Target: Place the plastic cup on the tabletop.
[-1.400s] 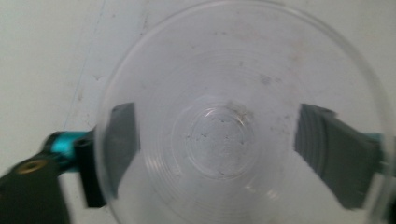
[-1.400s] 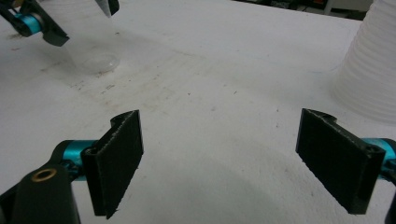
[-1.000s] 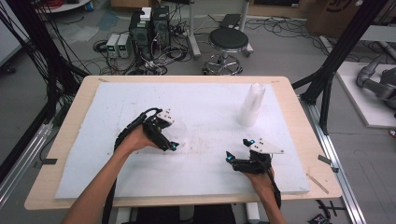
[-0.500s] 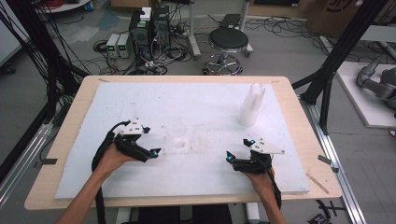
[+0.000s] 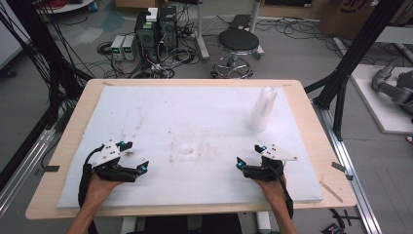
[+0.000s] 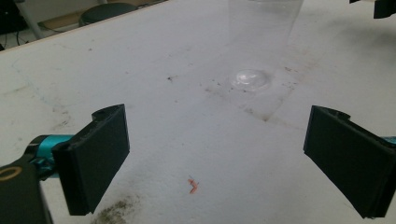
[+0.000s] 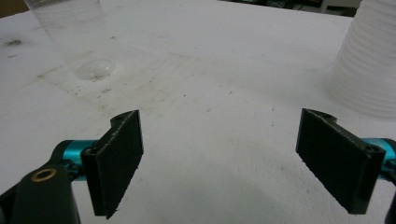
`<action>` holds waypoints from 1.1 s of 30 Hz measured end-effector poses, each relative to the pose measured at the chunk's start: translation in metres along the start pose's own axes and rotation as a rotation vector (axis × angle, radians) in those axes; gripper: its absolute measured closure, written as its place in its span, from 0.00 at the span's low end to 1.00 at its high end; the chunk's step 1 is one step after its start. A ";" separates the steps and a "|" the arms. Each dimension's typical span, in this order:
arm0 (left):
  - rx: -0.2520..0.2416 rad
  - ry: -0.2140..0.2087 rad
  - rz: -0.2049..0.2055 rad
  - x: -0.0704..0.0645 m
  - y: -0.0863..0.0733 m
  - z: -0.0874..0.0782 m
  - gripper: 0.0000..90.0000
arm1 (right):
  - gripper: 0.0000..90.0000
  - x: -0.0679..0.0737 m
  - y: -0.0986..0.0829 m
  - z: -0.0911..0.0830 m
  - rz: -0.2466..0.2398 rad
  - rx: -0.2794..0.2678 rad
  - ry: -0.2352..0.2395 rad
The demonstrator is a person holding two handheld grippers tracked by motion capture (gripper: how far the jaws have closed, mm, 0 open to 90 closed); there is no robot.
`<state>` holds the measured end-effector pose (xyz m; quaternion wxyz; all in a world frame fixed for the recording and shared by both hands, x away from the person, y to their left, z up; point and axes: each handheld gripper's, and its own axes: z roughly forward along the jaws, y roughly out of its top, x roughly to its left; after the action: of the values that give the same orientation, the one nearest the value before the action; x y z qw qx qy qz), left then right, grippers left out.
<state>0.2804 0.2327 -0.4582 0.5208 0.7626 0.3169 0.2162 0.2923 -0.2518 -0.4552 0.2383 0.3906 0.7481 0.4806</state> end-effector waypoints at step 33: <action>-0.082 0.086 -0.058 0.014 -0.023 -0.021 0.08 | 0.17 -0.003 -0.001 -0.001 0.048 -0.011 -0.019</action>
<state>0.2704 0.2620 -0.4720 0.5436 0.7212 0.3517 0.2465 0.2929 -0.2555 -0.4553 0.2361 0.4117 0.7335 0.4866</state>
